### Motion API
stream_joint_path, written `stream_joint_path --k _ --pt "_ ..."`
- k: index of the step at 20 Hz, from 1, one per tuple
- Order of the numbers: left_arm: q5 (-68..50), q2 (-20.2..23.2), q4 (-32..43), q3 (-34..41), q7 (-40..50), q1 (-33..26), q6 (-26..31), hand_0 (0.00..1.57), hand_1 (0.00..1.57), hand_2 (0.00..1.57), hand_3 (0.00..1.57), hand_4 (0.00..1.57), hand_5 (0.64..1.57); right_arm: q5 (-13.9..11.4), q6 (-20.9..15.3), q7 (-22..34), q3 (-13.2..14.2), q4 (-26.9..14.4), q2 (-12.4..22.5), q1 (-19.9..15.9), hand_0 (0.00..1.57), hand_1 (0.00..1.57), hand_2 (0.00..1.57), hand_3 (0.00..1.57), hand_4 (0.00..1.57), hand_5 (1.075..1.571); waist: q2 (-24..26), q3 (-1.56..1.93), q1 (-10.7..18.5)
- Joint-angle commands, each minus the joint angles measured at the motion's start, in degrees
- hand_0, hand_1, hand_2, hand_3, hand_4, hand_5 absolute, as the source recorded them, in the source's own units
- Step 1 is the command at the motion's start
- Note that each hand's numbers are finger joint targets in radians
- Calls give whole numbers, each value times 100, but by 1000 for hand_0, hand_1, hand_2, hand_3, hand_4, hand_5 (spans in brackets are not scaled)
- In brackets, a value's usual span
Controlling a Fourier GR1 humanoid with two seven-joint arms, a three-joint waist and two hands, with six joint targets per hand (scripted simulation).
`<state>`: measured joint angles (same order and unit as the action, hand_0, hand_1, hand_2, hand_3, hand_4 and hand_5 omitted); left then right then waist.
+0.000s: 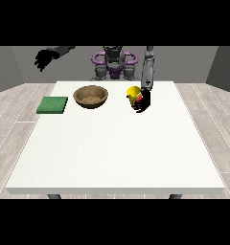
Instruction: Pick the cup and pour the ball into the bowl, then pick the bowl and place it on the pad
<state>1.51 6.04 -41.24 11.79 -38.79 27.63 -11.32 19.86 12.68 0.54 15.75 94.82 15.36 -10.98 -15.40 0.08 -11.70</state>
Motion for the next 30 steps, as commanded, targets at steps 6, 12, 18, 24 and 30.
stream_joint_path --k 6,12,18,24,30 --pt "550 -14 529 -270 348 252 -839 1285 1285 1571 1571 1408 1413 601 466 326 617 -510 571 96 0 0 0 182 634 1566 588 -6 39" --pt "1967 -245 357 -1386 1657 750 -2068 1298 1298 1571 1571 1398 1488 361 372 449 581 -1305 621 64 0 0 0 276 639 1564 1367 14 359" --pt "3719 -213 1052 -2476 3300 1294 -2872 1362 1362 1571 1571 1448 1533 365 634 301 605 -1700 705 111 0 0 0 151 668 1561 1686 19 246" --pt "4872 -461 1518 -3171 4690 1855 -2697 1357 1357 1571 1571 1456 1535 407 888 -36 661 -2218 581 278 0 0 0 0 688 1560 1796 5 454" --pt "5695 -600 1433 -4260 6229 2585 -1705 1311 1311 1571 1571 1470 1529 324 1036 -153 782 -3007 874 -84 0 0 0 172 699 1560 1979 10 485"
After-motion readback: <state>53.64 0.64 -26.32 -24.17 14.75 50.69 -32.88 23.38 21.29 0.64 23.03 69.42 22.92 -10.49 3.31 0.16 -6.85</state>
